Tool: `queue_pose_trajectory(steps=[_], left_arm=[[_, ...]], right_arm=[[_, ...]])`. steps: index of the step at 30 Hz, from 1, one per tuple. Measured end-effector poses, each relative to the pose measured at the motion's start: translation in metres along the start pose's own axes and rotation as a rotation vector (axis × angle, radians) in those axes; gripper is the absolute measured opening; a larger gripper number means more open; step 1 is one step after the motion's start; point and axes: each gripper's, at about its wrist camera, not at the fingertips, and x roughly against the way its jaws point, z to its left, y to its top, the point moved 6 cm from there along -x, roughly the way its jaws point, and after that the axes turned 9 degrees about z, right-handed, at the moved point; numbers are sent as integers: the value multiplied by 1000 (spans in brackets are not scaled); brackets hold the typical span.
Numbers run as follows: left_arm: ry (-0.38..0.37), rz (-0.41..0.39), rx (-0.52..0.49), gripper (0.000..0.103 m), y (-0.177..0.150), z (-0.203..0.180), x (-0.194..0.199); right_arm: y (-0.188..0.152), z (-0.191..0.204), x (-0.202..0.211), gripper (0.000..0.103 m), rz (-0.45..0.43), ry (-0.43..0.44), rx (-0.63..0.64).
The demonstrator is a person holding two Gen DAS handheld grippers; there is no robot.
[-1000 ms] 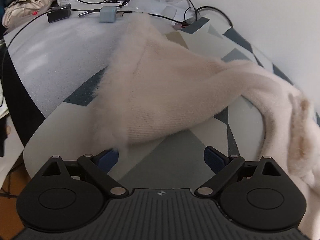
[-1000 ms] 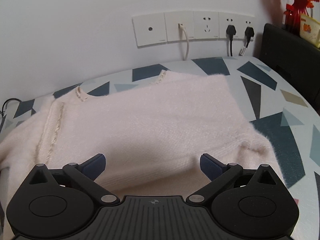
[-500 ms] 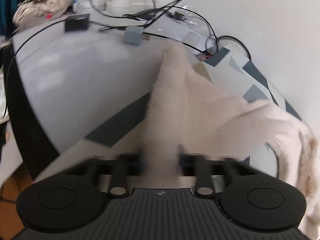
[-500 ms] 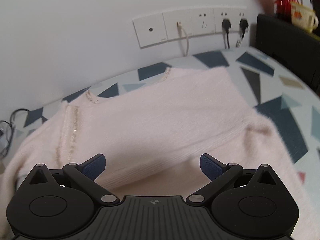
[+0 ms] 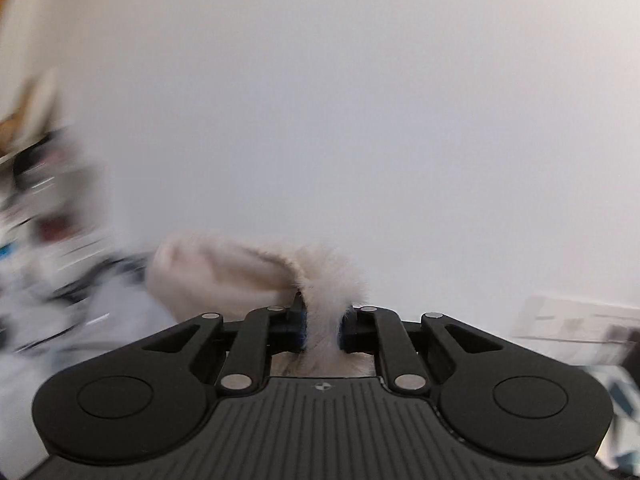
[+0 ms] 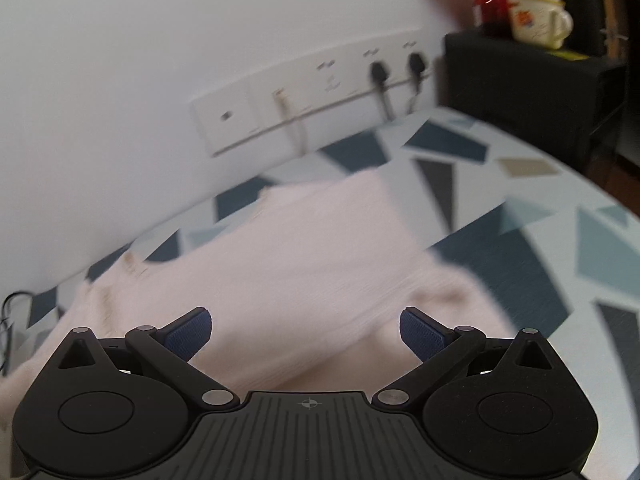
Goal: Fold clothes
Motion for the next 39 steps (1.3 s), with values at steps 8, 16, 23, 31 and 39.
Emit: queue_pose_trajectory(steps=[8, 16, 23, 31, 39], left_arm=[[-392, 234, -289, 14, -98, -233, -52], [-368, 431, -444, 65, -171, -256, -91], [-291, 184, -496, 87, -109, -177, -25], [9, 371, -466, 89, -154, -41, -54], [83, 463, -422, 89, -181, -18, -86]], right_arm=[[31, -116, 14, 100, -69, -84, -174], [43, -164, 6, 98, -46, -60, -223], [45, -87, -14, 97, 40, 165, -80], [17, -5, -44, 93, 101, 191, 192], [0, -5, -63, 94, 181, 6, 245]])
